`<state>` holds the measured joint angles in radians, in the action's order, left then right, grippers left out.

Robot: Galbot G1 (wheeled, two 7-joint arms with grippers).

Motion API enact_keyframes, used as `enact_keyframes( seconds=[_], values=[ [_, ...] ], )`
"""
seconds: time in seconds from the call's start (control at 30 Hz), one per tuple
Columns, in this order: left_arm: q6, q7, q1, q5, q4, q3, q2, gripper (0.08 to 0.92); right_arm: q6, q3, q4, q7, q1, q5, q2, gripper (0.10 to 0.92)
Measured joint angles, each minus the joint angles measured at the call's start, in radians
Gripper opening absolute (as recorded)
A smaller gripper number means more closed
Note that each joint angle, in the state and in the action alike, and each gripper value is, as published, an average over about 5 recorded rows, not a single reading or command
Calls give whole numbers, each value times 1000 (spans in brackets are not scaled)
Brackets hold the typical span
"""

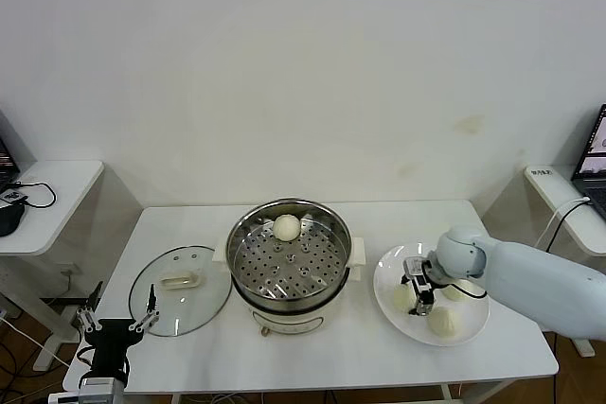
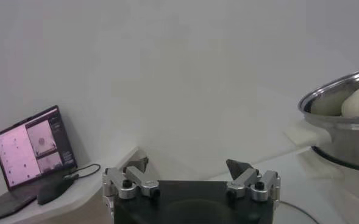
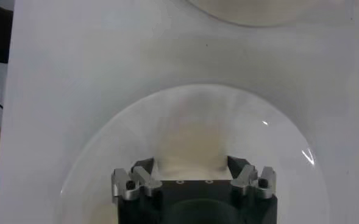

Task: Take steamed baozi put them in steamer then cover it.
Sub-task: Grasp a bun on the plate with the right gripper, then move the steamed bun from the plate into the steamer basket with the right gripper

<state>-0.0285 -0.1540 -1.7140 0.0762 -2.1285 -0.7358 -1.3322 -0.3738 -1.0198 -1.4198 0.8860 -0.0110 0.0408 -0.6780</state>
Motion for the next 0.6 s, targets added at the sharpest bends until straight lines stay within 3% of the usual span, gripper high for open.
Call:
enact_keyframes(
  seconds=[0.6],
  values=[
    [1, 0, 5, 4, -14, 17, 6, 823, -22, -35, -102, 40, -220, 87, 74, 593]
  ],
)
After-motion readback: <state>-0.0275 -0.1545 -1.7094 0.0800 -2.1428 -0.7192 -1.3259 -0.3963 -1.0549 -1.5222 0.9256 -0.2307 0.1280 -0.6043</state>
